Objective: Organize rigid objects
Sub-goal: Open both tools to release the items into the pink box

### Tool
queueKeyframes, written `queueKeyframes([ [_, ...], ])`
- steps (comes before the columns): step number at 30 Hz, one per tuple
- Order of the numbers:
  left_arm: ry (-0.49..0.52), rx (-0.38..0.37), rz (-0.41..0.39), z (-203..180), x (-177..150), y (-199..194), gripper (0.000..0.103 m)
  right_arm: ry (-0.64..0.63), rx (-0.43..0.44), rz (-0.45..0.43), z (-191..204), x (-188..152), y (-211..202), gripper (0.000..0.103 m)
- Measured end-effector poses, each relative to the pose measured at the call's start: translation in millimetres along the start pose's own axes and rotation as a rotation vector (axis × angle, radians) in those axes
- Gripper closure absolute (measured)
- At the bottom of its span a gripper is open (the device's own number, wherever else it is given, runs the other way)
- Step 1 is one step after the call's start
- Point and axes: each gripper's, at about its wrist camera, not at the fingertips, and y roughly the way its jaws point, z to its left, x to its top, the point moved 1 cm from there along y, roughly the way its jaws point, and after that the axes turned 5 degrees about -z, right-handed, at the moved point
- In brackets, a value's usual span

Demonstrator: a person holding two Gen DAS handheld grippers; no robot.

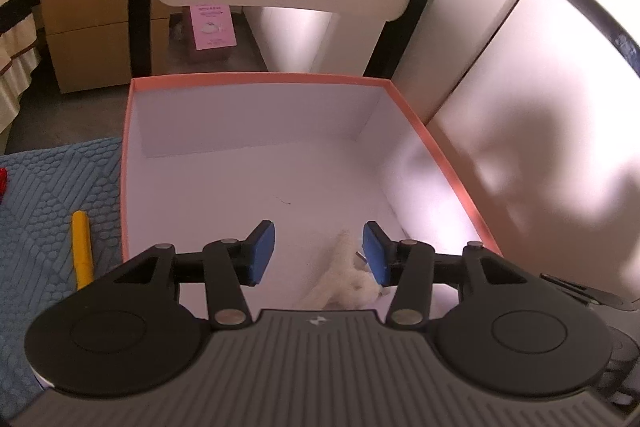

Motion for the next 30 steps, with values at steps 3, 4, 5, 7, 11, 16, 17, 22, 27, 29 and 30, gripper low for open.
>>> queueKeyframes([
  [3,-0.001,0.006,-0.02,3.5,2.1,-11.5,0.048,0.002,0.001,-0.011,3.6,1.8,-4.8,0.084],
  [4,0.002,0.009,-0.032,4.2,2.7,-17.2,0.048,-0.002,0.001,-0.017,4.0,2.7,-7.5,0.084],
  [5,0.006,0.01,-0.046,5.0,3.7,-23.6,0.048,-0.008,0.002,-0.026,5.8,3.8,-11.9,0.084],
  [7,0.016,0.014,-0.08,6.5,6.3,-38.8,0.048,-0.01,0.008,-0.047,10.2,7.7,-20.6,0.084],
  [11,0.029,0.03,-0.152,11.2,10.7,-73.4,0.048,-0.027,0.016,-0.108,23.3,17.8,-41.1,0.084],
  [16,0.007,0.042,-0.232,25.6,6.7,-118.3,0.048,-0.068,0.045,-0.181,49.0,22.8,-67.4,0.084],
  [17,-0.002,0.042,-0.246,29.6,4.3,-127.3,0.048,-0.074,0.051,-0.19,53.9,22.7,-71.7,0.084],
  [22,-0.018,0.07,-0.303,48.8,-8.7,-163.8,0.048,-0.111,0.09,-0.223,80.2,15.8,-90.1,0.084],
  [27,-0.032,0.11,-0.343,75.1,-26.2,-199.1,0.048,-0.128,0.127,-0.225,107.7,2.5,-99.1,0.084],
  [29,-0.036,0.123,-0.349,85.6,-34.7,-209.6,0.048,-0.128,0.135,-0.22,117.1,-5.6,-101.2,0.084],
  [30,-0.043,0.129,-0.351,90.8,-38.8,-214.4,0.048,-0.13,0.142,-0.214,122.1,-9.5,-102.3,0.084],
])
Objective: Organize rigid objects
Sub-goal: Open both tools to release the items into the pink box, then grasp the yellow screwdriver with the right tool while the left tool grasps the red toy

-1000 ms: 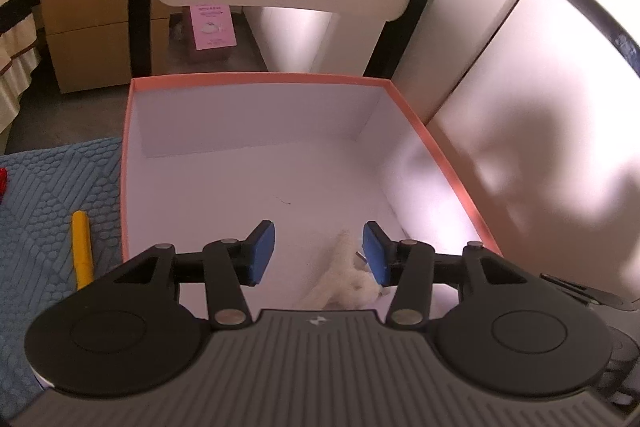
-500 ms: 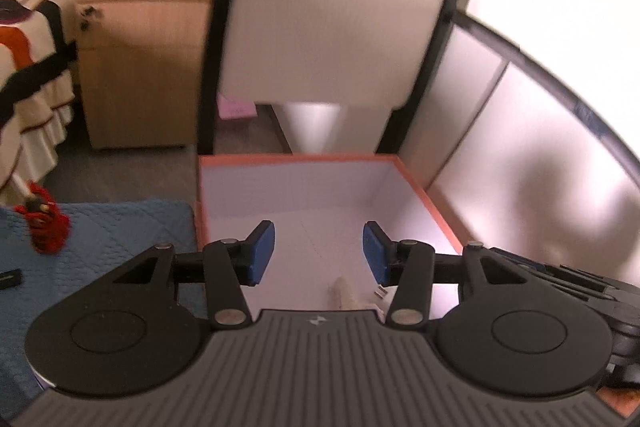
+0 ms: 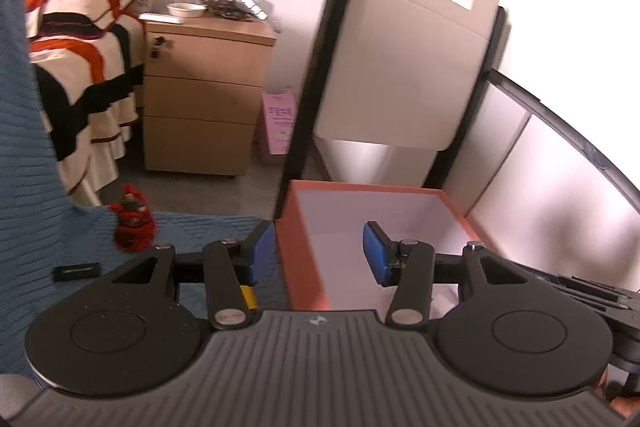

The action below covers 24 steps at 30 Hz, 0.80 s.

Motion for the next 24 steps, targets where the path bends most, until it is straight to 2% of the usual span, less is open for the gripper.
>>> queueKeyframes([
  [10,-0.028,0.059,-0.012,56.1,-24.7,-42.6,0.048,-0.04,0.049,0.054,48.6,-33.3,-5.2,0.084],
  [18,-0.065,0.104,0.028,92.4,-54.8,-55.6,0.048,-0.057,0.079,0.121,80.3,-68.4,-4.5,0.084],
  [24,-0.088,0.11,0.047,105.7,-74.9,-61.1,0.048,-0.076,0.099,0.161,96.4,-86.6,-5.8,0.084],
])
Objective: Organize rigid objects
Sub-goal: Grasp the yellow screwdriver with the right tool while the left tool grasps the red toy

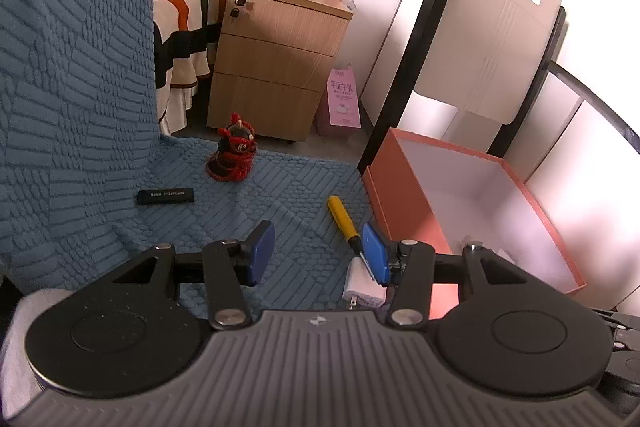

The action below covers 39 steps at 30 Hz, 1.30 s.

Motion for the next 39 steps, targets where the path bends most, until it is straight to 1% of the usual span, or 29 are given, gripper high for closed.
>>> queueKeyframes([
  [4,-0.029,0.003,0.027,6.7,-6.7,4.3,0.048,-0.008,-0.002,0.01,3.1,-4.1,-1.3,0.084],
  [7,-0.022,0.019,0.026,9.7,-5.9,9.8,0.048,-0.007,-0.005,0.017,2.1,-5.9,0.6,0.084],
  [10,-0.033,0.021,0.034,16.3,-5.8,22.1,0.048,-0.007,0.001,0.03,1.6,-6.3,7.9,0.083],
  [13,-0.041,0.031,0.026,24.8,-5.7,39.3,0.048,-0.032,-0.005,0.018,4.1,-5.4,15.3,0.083],
  [16,-0.07,0.051,0.023,35.9,-2.9,57.3,0.046,-0.059,-0.006,0.014,7.3,-3.8,25.7,0.083],
  [17,-0.078,0.046,0.021,39.6,-1.0,62.7,0.042,-0.069,-0.001,0.012,9.0,-3.0,29.4,0.083],
  [19,-0.072,0.06,0.027,45.9,1.8,73.9,0.038,-0.092,-0.005,0.014,12.2,-1.4,37.3,0.083],
  [20,-0.071,0.064,0.027,49.1,3.6,78.3,0.038,-0.098,-0.002,0.013,13.2,-0.4,40.9,0.083],
  [23,-0.083,0.054,0.025,59.3,9.2,94.1,0.037,-0.132,0.003,0.005,16.1,4.3,52.1,0.082],
  [26,-0.14,0.006,0.041,71.8,13.4,112.5,0.036,-0.165,-0.004,-0.001,16.9,8.3,66.1,0.082],
  [27,-0.148,0.007,0.048,74.7,14.4,118.9,0.036,-0.177,-0.01,0.001,16.7,9.5,71.0,0.082],
  [28,-0.146,0.015,0.054,77.3,15.1,125.6,0.036,-0.188,-0.015,0.003,16.9,10.6,75.8,0.081],
  [30,-0.137,0.025,0.064,81.7,16.3,137.4,0.036,-0.214,-0.023,0.022,17.8,12.5,88.2,0.074],
  [31,-0.139,0.027,0.07,84.6,17.5,143.0,0.036,-0.22,-0.02,0.023,18.8,13.7,91.7,0.072],
  [33,-0.142,0.036,0.08,90.1,20.5,153.0,0.036,-0.233,-0.016,0.017,21.1,16.0,98.7,0.06],
  [34,-0.146,0.043,0.084,92.5,22.7,158.1,0.036,-0.237,-0.015,0.012,22.2,17.0,102.6,0.058],
  [39,-0.189,0.051,0.104,106.6,35.5,184.0,0.036,-0.258,-0.01,0.009,24.9,19.3,126.0,0.058],
])
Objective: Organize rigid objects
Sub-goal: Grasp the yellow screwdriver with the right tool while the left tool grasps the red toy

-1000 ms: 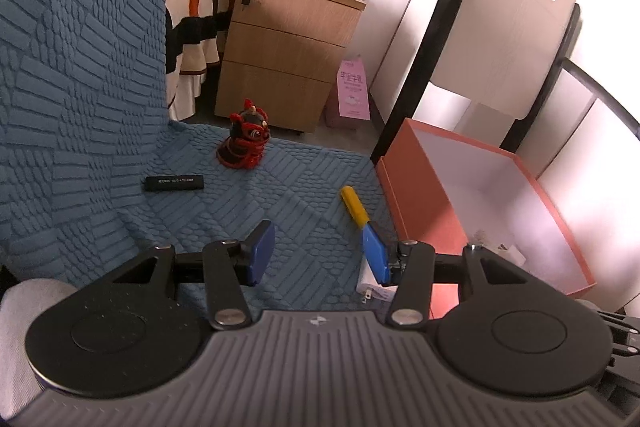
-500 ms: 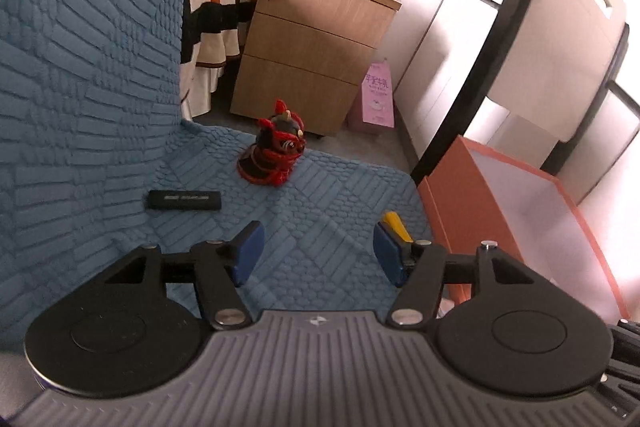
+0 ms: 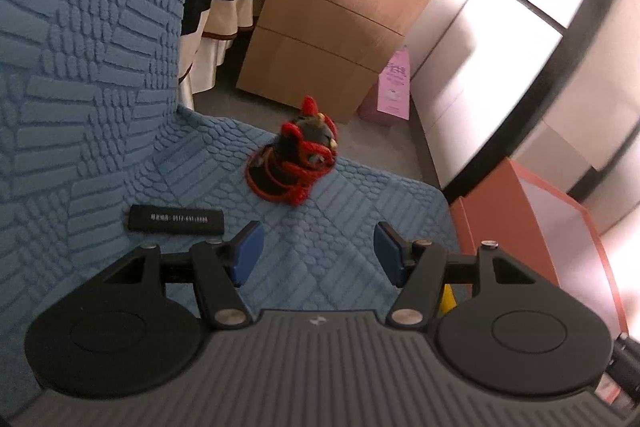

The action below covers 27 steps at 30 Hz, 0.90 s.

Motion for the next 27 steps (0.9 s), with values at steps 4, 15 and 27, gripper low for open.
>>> queueKeyframes([
  [4,0.001,0.033,0.021,4.7,16.9,21.2,0.036,-0.045,-0.017,0.004,3.7,-2.5,21.3,0.059],
  [15,0.085,0.078,0.091,1.9,50.1,85.2,0.036,-0.157,-0.107,0.09,4.5,-6.7,81.9,0.076],
  [27,0.169,0.052,0.148,-10.7,52.9,127.0,0.036,-0.137,-0.16,0.2,-2.7,-17.4,109.9,0.079],
])
